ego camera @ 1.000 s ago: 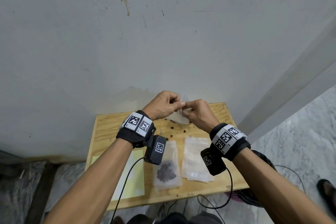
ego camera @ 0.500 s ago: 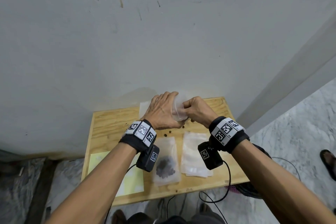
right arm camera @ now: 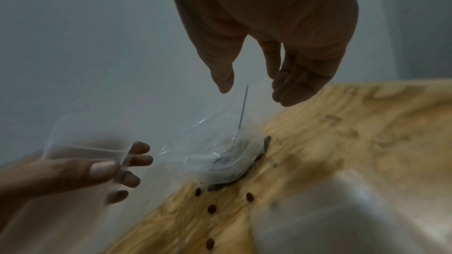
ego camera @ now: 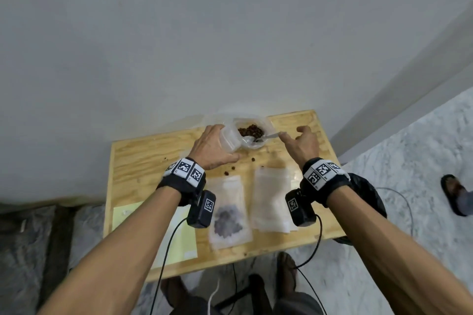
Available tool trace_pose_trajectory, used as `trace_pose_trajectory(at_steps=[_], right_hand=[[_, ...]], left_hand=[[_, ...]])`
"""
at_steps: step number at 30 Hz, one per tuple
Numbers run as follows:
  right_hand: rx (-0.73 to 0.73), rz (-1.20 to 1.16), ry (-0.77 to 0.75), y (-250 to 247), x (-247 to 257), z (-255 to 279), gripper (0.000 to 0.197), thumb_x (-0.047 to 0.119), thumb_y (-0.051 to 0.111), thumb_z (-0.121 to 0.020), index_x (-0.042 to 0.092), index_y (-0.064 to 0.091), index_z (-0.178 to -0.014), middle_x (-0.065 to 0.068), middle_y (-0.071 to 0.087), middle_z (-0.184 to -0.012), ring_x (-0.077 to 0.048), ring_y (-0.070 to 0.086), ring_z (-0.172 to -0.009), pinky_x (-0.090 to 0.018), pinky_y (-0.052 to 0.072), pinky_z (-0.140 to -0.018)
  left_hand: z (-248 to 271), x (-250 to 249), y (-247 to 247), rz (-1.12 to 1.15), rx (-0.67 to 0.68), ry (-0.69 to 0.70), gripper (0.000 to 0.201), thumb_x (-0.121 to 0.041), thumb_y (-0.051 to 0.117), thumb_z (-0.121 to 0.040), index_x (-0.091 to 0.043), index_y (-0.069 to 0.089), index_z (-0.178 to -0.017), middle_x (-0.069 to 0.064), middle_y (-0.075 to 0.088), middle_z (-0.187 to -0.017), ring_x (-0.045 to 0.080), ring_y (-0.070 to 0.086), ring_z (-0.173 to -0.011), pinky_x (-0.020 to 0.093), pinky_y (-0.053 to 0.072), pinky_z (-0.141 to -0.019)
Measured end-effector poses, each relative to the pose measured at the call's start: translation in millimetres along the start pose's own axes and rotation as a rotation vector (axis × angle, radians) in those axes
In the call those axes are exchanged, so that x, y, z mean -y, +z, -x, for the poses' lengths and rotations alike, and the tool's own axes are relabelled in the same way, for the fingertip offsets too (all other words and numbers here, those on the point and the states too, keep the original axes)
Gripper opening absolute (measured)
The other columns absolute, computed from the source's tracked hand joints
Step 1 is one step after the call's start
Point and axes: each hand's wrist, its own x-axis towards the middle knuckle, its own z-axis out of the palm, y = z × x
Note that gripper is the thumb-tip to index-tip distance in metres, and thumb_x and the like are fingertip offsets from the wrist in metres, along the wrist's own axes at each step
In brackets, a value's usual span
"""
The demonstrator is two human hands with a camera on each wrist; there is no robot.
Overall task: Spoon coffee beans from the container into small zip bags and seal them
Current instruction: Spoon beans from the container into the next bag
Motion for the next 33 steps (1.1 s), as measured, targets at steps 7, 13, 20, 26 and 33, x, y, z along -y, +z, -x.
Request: trace_pose_trajectory(at_steps=[7,13,20,26,33], right_hand=[[0.084,-0.550,0.090,27,-1,-11,0.028,0.019,0.063,-0.092,0.007,0.062,-0.117,-0.002,0.062,-0.085,-0.014,0.059,-0.065,-0.023,0.047,-0.050],[0.186,-0.518,-0.033,45,4,-9,0.016,0.021,0.055,-0.097,0.010,0.066,-0.100,-0.004,0.064,-0.083,-0.015,0.059,-0.060,-0.026,0.045,-0.050],[-0.110,-0.304,-0.413,41,4,-6,0.022,0.023,0.052,-0.095,0.014,0.069,-0.106,-0.002,0.070,-0.099,-0.020,0.066,-0.091,-0.040,0.055,-0.081],[-0.207,0.062,-0.568,42,-4,3,0.026,0.022,0.048,-0.099,0.016,0.067,-0.115,-0.003,0.067,-0.108,-0.026,0.064,-0.091,-0.027,0.040,-0.072],[-0.142,-0.364,-0.094,53,-15,1,0.024,0.020,0.045,-0.098,0.016,0.067,-0.109,-0.005,0.072,-0.095,-0.023,0.068,-0.086,-0.016,0.046,-0.094]], left_hand=[[-32,-4,11,0.119,0.065,-0.122,0.110,-0.061,0.081,-0.060,-0.012,0.035,-0.147,0.004,0.043,-0.142,0.022,0.043,-0.130,0.036,0.038,-0.105],[-67,30,43,0.155,0.100,-0.158,0.094,-0.084,0.075,-0.042,-0.024,0.063,-0.114,-0.002,0.068,-0.112,0.017,0.066,-0.099,0.045,0.057,-0.086],[-44,3,20,0.110,0.054,-0.107,0.102,-0.069,0.078,-0.051,-0.019,0.049,-0.135,0.001,0.048,-0.133,0.019,0.053,-0.116,0.042,0.050,-0.097],[-34,-17,16,0.019,0.010,0.044,0.097,-0.047,0.082,-0.070,-0.012,0.033,-0.147,0.004,0.034,-0.149,0.024,0.042,-0.132,0.043,0.037,-0.109],[-32,-25,22,-0.063,0.025,0.131,0.102,-0.047,0.082,-0.069,-0.012,0.030,-0.149,0.004,0.029,-0.155,0.025,0.038,-0.137,0.043,0.032,-0.112]])
